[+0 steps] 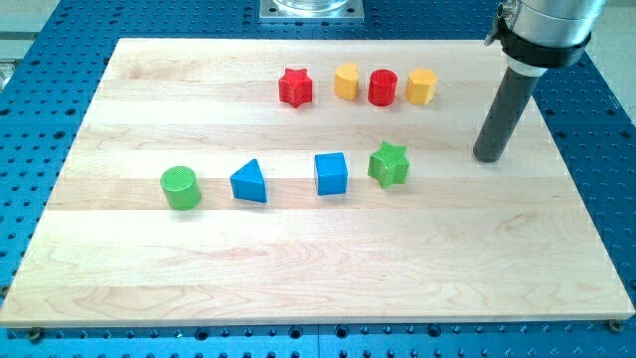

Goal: Move the arm to the top right of the yellow hexagon

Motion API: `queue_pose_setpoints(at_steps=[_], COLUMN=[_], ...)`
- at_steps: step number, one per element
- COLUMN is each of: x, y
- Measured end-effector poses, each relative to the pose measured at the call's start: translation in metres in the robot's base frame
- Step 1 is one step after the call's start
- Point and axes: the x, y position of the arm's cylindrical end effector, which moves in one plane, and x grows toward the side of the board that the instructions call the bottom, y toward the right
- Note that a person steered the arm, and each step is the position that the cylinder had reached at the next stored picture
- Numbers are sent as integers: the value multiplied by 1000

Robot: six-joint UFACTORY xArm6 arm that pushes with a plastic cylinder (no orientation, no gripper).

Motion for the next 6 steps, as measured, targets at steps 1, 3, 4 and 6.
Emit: queue_pose_setpoints(at_steps=[1, 3, 4, 6], x=[0, -65, -146, -195], y=[2, 101, 28, -174])
